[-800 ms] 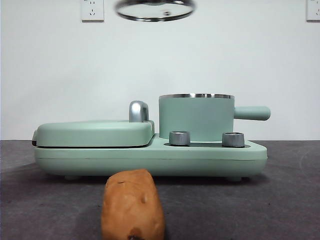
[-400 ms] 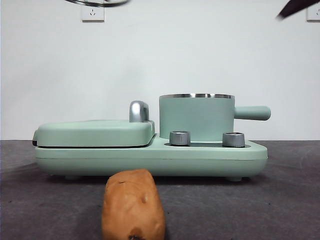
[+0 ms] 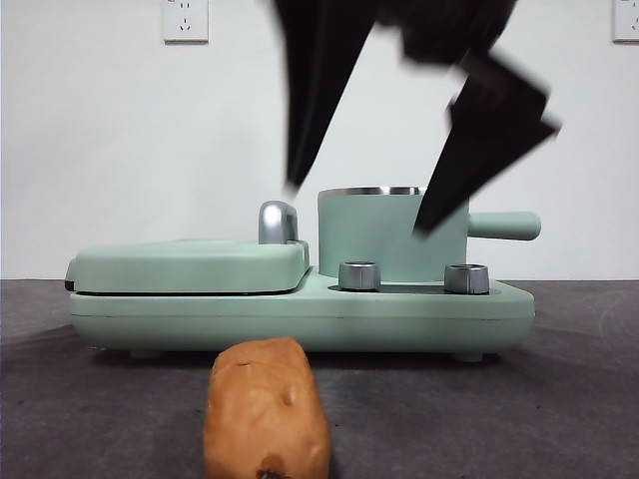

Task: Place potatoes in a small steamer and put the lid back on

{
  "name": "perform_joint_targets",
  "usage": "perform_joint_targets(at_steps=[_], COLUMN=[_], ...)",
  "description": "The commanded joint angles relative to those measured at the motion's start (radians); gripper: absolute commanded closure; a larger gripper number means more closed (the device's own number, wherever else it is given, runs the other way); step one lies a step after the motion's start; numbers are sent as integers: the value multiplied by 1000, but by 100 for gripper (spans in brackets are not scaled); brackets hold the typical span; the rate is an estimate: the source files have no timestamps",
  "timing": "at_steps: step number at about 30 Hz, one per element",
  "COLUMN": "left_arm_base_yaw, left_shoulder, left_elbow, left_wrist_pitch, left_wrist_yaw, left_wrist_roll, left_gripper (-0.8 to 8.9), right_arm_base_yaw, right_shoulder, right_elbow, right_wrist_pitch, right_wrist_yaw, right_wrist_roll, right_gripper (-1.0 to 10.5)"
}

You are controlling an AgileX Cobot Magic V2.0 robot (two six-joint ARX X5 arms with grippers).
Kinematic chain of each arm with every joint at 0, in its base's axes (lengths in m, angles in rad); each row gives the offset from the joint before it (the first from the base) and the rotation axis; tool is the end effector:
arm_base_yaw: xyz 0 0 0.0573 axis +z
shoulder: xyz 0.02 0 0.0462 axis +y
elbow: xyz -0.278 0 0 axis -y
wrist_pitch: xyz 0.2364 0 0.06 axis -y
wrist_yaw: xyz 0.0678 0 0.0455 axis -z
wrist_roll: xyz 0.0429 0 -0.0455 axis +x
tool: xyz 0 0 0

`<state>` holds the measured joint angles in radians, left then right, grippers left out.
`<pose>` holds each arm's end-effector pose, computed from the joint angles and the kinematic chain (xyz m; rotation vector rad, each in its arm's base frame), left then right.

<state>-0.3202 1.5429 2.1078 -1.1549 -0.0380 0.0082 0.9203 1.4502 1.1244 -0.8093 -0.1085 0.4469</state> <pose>0.2585 -0.0840 0.4971 0.1134 0.5814 -0.2764 0.1636 0.2227 0.2605 -0.0964 1.2473 0.6418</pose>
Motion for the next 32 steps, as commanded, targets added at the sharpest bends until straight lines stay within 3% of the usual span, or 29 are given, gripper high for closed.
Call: perform_joint_targets(at_steps=[1,13,14,18,20,25,32], left_arm_base_yaw=[5,8,8,8,8,8,8], left_shoulder=[-2,-2,-2,-2,-2,-2,-2], left_elbow=[28,28,28,28,28,28,28], left_wrist_pitch=[25,25,25,25,24,19,19], left_wrist_yaw=[4,4,4,4,5,5,5], left_wrist_roll=[7,8,8,8,9,9,9], left_gripper=[805,805,805,805,805,805,805], right_arm_base_yaw=[40,105,105,107,107,71,-58], right_shoulder=[83,285,294,306,299,293,293], right_elbow=[16,17,17,19,35,184,474], right_wrist_pitch=[31,130,132,132,121,-27,-186], right_wrist_yaw=[1,-18,-15,-13,-13,11,141], right_wrist_roll=[40,66,66,60,55,-39,-163], right_gripper=[464,466,489,848,896,895,895])
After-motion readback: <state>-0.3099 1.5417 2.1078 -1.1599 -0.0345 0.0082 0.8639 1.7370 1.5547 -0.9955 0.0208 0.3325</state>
